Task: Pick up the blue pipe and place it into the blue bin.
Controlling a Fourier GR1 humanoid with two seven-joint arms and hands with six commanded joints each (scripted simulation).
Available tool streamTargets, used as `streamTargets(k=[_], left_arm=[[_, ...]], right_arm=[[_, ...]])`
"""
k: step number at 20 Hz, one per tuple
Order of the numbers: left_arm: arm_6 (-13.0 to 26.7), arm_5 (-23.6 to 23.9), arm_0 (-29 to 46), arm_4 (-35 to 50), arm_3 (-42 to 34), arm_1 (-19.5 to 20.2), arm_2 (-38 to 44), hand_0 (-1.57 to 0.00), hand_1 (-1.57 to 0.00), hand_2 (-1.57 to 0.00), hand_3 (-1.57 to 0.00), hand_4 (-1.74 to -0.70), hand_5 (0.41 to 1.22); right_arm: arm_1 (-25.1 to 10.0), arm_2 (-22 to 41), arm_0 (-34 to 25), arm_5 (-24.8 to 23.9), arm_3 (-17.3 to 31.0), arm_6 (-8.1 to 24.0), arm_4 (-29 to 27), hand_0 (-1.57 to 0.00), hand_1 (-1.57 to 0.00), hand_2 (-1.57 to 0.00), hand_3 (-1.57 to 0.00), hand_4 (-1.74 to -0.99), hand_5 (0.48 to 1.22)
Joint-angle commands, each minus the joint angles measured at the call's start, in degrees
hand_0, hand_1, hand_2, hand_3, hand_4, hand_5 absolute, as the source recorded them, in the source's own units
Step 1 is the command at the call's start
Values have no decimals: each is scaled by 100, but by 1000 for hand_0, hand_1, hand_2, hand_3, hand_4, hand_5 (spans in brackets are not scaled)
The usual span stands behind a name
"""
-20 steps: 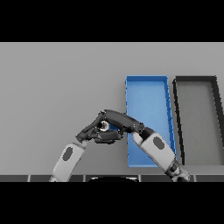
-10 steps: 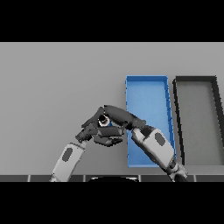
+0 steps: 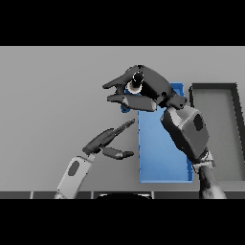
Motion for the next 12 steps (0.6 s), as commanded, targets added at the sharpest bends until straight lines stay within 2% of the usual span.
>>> streamTargets(k=[1, 3, 6, 7, 9, 12], left_arm=[[3, 13, -11, -20, 42, 4, 14, -1, -1, -1, 0, -898, 430], [-119, -23, 44, -26, 25, 95, 33, 0, 0, 0, 0, -890, 425], [-123, 33, 29, -89, 35, 56, 5, 0, 0, 0, 1, -886, 412], [-235, 7, 72, -91, -1, 117, 6, 1, 1, 1, 1, -882, 411], [-229, 12, -7, -106, 19, 162, 51, 1, 1, 1, 1, -874, 413], [-242, 0, 48, -124, -9, 147, -10, 1, 1, 1, 1, -867, 419]], right_arm=[[-140, -106, -188, -83, 256, -16, 131, -1571, -1571, -1571, -1571, -1741, 1221], [-426, -336, -362, -147, 738, 33, 187, -1571, -1571, -1571, -1571, -1741, 1221], [-764, -502, -216, -3, 1290, -177, 406, -1571, -1571, -1571, -1571, -1741, 1221], [-910, -528, -90, 9, 1396, -158, 498, -1571, -1571, -1571, -1571, -1741, 1221], [-1149, -666, 214, 78, 1499, -174, 442, -1571, -1571, -1571, -1571, -1741, 1221], [-1239, -636, 895, -116, 1364, -78, 470, -1571, -1571, -1571, -1571, -1741, 1221]])
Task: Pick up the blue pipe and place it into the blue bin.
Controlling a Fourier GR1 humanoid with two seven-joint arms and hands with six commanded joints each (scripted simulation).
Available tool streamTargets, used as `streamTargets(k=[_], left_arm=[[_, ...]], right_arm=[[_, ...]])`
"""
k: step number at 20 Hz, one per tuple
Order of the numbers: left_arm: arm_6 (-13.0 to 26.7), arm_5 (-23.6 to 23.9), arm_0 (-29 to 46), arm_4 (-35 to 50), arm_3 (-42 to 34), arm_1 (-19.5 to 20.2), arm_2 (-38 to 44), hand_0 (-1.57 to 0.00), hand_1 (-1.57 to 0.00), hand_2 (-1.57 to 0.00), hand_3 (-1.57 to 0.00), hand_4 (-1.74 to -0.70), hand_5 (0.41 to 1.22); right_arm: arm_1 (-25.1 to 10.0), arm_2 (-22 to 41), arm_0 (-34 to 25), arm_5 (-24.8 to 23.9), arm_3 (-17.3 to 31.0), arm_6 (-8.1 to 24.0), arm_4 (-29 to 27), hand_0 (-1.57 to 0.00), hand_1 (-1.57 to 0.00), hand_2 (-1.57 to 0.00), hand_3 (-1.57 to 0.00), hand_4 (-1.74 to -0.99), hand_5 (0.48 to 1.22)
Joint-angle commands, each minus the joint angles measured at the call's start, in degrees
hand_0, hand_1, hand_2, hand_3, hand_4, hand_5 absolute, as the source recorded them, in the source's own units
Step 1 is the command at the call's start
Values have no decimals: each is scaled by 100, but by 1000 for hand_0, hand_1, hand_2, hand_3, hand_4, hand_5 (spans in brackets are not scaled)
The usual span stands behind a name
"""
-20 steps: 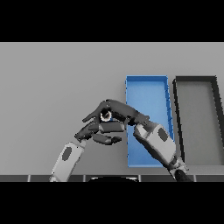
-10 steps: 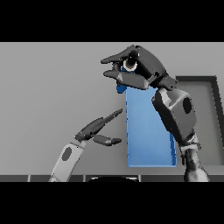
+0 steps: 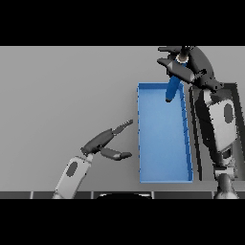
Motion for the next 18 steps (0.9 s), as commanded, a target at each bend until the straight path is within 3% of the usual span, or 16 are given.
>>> streamTargets(k=[1, 4, 7, 9, 13, 14, 18], left_arm=[[-1, 7, 7, -9, -29, 4, -8, 1, 1, 1, 1, -865, 419], [148, 41, 66, 21, -52, -58, -23, 1, 1, 1, 1, -875, 422], [44, 8, 185, 26, -28, -4, -32, 1, 1, 1, 1, -879, 425], [46, 48, 140, -4, 8, -22, -19, 1, 1, 1, 1, -880, 428], [112, 6, 154, 71, -134, 2, -25, 1, 1, 1, 1, -888, 422], [118, 20, 178, 37, -119, -22, -64, 1, 1, 1, 1, -887, 420], [92, 32, 237, 36, -216, -17, -96, 1, 1, 1, 1, -883, 421]], right_arm=[[-57, 10, 168, -22, 7, 20, 46, -1571, -1571, -1571, -1571, -1741, 1221], [-175, 153, 969, -189, -482, 224, 49, -1571, -1571, -1571, -1571, -1741, 1221], [-249, 226, 1652, -539, -761, 524, 66, -1571, -1571, -1571, -1571, -1741, 1221], [-355, 476, 1990, -917, -1015, 657, 136, -1571, -1571, -1571, -1571, -1741, 1221], [-874, 1302, 2394, -1940, -1012, 656, 55, -1571, -1571, -1571, -1521, -1741, 1221], [-1028, 1462, 2458, -2110, -1028, 655, -8, -1571, -1571, -1571, -1255, -1741, 1221], [-1678, 2551, 2502, -2852, -788, 655, -343, -1571, -1548, -1571, -847, -1741, 1221]])
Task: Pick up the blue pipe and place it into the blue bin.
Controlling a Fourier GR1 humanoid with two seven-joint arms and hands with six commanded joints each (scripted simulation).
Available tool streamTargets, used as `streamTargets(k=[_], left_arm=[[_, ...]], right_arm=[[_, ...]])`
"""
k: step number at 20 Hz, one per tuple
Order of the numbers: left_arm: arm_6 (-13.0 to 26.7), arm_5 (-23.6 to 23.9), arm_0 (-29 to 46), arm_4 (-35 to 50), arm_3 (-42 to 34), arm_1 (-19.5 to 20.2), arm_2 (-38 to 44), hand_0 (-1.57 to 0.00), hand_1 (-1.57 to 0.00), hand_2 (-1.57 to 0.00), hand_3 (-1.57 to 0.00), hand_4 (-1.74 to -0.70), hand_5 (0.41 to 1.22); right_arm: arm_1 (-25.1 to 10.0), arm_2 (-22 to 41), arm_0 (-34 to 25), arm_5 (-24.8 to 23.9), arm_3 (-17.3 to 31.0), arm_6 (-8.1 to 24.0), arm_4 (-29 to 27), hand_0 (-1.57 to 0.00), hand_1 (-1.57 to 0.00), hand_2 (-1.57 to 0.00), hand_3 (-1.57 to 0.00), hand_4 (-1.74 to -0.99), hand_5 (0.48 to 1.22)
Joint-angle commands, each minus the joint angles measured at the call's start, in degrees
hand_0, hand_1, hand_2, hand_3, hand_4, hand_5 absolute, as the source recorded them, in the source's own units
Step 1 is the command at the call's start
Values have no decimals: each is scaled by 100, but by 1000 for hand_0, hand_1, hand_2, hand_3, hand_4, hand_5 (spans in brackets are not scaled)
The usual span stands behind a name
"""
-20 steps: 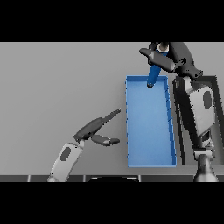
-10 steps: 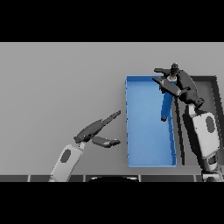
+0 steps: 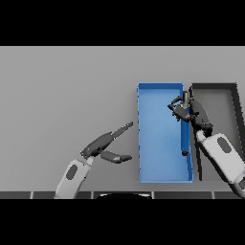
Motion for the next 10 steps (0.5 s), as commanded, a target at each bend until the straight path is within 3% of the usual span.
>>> streamTargets(k=[1, 3, 5, 7, 10], left_arm=[[4, -15, 10, -1, -18, 31, 5, 1, 1, 1, 1, -882, 421], [75, -22, -83, -13, 73, 36, 44, 1, 1, 1, 1, -878, 422], [13, -25, -42, -23, 69, 41, 27, 1, 1, 1, 1, -878, 427], [12, -22, -13, -4, 49, 39, 33, 1, 1, 1, 1, -879, 430], [78, -31, -13, 50, -11, 24, 42, 1, 1, 1, 1, -886, 428]], right_arm=[[-188, 334, -184, -173, 182, 1, -228, -1465, -1336, -1339, -788, -1678, 1221], [-557, 993, -574, -393, 466, 8, -756, -937, -855, -856, -504, -1503, 1221], [-856, 1729, -1017, -316, 591, 6, -1200, -599, -547, -548, -322, -1337, 1221], [-1085, 2294, -1349, -93, 624, 7, -1405, -383, -350, -350, -206, -1219, 1137], [-1314, 2955, -1724, 258, 659, 7, -1406, -196, -179, -179, -105, -1110, 979]])
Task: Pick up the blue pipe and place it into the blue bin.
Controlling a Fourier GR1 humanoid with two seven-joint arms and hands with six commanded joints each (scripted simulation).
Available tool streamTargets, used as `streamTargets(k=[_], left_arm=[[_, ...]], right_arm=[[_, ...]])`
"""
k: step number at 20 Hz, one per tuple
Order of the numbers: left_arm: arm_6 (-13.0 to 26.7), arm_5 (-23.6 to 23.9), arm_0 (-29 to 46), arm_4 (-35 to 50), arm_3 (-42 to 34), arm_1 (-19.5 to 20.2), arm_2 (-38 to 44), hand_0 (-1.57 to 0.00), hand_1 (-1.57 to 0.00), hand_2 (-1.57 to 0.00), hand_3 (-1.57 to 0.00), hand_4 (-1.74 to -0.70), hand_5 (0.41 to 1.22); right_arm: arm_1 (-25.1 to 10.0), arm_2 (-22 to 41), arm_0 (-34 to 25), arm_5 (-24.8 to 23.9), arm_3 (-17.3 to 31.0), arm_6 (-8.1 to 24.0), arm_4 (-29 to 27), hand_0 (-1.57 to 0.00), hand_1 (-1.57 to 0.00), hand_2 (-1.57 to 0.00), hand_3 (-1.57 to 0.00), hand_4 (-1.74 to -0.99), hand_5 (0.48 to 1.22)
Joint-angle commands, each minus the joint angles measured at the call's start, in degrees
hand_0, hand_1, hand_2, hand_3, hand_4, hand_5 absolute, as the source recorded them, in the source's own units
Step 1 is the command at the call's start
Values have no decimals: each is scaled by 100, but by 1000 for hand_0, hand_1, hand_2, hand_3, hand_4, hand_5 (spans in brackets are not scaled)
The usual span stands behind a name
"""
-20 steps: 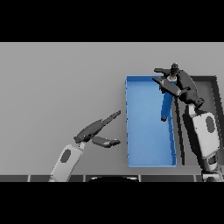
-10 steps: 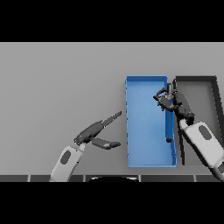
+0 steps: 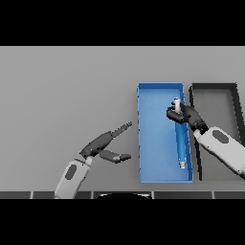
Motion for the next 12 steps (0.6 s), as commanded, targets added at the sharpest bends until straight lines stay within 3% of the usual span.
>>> streamTargets(k=[1, 8, 12], left_arm=[[24, 10, -30, 5, 6, -1, 23, 1, 1, 1, 1, -886, 428], [23, 44, -7, -71, 3, -33, -43, 1, 1, 1, 1, -887, 429], [-2, 42, -17, -69, 22, -14, -19, 1, 1, 1, 1, -887, 431]], right_arm=[[8, 48, -14, 55, 39, -2, 26, -156, -143, -143, -84, -1083, 934], [-49, 406, -176, 201, 115, 0, 167, -32, -29, -29, -17, -1038, 734], [79, 579, -263, 317, 360, -27, 356, -13, -11, -11, -6, -1022, 672]])
